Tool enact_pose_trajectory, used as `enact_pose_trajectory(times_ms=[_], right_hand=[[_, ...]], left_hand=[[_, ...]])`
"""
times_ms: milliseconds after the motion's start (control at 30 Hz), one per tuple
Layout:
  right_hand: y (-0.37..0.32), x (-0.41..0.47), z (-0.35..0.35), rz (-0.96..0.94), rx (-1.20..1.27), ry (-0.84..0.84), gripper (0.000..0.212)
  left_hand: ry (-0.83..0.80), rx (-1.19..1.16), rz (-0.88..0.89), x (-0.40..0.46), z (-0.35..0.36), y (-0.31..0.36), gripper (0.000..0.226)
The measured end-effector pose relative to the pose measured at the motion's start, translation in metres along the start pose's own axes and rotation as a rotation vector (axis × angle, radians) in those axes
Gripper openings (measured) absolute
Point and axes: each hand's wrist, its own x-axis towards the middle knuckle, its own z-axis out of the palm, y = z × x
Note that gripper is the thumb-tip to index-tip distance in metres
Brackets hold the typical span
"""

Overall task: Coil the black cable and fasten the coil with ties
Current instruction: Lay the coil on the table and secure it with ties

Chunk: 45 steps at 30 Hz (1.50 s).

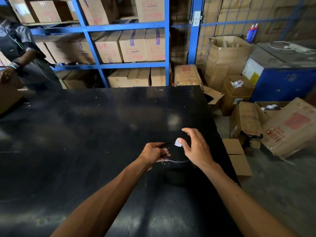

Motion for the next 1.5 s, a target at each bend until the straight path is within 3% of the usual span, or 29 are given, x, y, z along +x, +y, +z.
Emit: enact_pose_trajectory(times_ms=[133, 267, 333, 367, 433, 467, 500, 567, 667, 800, 900, 967, 1033, 1200, 1333, 1433, 1500], right_hand=[[0.007, -0.02, -0.006, -0.356, -0.152, -0.229, 0.043], [0.015, -0.036, 0.004, -0.422, -0.241, -0.194, 0.035], [0.014, -0.036, 0.008, -0.354, -0.191, -0.192, 0.029], [0.013, -0.036, 0.01, -0.308, -0.164, -0.202, 0.026], [0.012, -0.037, 0.013, -0.213, -0.135, -0.233, 0.019], [0.012, -0.036, 0.015, -0.168, -0.126, -0.252, 0.017], [0.013, -0.036, 0.015, -0.129, -0.115, -0.266, 0.014], [0.014, -0.033, 0.018, -0.062, -0.104, -0.294, 0.013], [0.021, -0.027, 0.024, 0.075, -0.111, -0.404, 0.02], [0.044, -0.014, 0.028, 0.272, 0.044, -0.627, 0.03], [0.075, -0.001, 0.022, 0.445, 0.136, -0.505, 0.035], [0.102, 0.005, 0.015, 0.548, 0.044, -0.403, 0.025], [0.125, 0.006, 0.012, 0.623, -0.111, -0.452, 0.019], [0.129, -0.007, 0.025, 0.617, -0.212, -0.728, 0.039], [0.119, -0.019, 0.043, 0.555, -0.273, -0.849, 0.052], [0.12, -0.031, 0.054, 0.392, -0.36, -0.882, 0.031], [0.121, -0.031, 0.055, 0.329, -0.321, -0.808, 0.012]], left_hand=[[0.018, -0.167, -0.089, 0.004, 0.0, 0.006, 0.02], [0.045, -0.336, -0.239, 0.008, -0.003, 0.005, 0.01], [0.034, -0.143, -0.266, 0.006, -0.005, 0.0, 0.017], [0.03, 0.109, -0.207, 0.008, -0.007, -0.006, 0.027], [0.053, 0.7, 0.099, 0.009, -0.012, -0.018, 0.042], [0.03, 0.821, 0.263, 0.006, -0.011, -0.021, 0.043], [-0.021, 0.818, 0.347, 0.004, -0.01, -0.023, 0.043], [-0.104, 0.688, 0.318, 0.001, -0.007, -0.023, 0.048], [-0.16, 0.776, 0.378, 0.006, -0.001, -0.022, 0.029], [-0.075, 0.883, 0.403, 0.027, 0.006, -0.023, 0.027], [0.052, 0.858, 0.323, 0.046, 0.005, -0.023, 0.03], [0.095, 0.851, 0.284, 0.058, 0.001, -0.024, 0.03], [0.126, 0.839, 0.239, 0.066, -0.002, -0.025, 0.029], [0.157, 0.809, 0.166, 0.081, 0.001, -0.029, 0.029], [0.142, 0.782, 0.15, 0.083, 0.007, -0.036, 0.03], [0.111, 0.784, 0.141, 0.081, 0.011, -0.04, 0.03], [0.085, 0.785, 0.138, 0.08, 0.013, -0.04, 0.031]])
